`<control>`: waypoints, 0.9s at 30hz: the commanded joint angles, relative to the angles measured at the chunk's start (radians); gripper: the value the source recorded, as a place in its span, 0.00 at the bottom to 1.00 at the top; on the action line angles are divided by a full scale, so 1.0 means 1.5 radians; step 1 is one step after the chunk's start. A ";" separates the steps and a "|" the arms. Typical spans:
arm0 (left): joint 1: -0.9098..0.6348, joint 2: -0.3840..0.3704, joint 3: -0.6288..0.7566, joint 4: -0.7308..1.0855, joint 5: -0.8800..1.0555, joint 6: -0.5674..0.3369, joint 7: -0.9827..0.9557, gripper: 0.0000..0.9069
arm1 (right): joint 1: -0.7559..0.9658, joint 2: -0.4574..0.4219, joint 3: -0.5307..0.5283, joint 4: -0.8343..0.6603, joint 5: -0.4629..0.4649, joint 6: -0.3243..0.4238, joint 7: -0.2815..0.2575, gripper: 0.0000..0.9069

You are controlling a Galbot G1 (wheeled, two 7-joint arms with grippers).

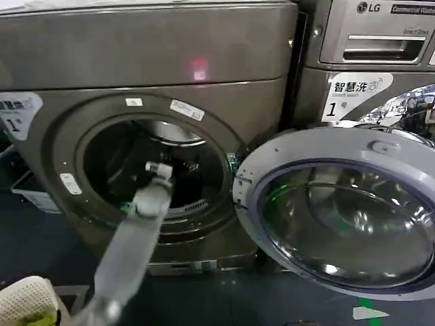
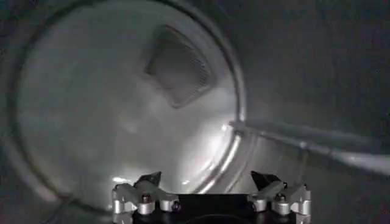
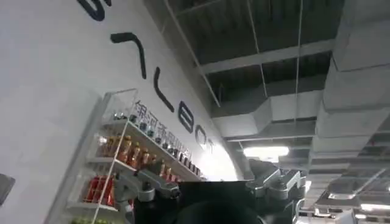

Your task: Grasp the clothes from the dryer.

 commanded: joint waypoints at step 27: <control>-0.409 -0.063 0.362 0.692 0.419 -0.252 0.582 1.00 | 0.001 0.009 0.012 -0.003 -0.002 0.006 -0.004 1.00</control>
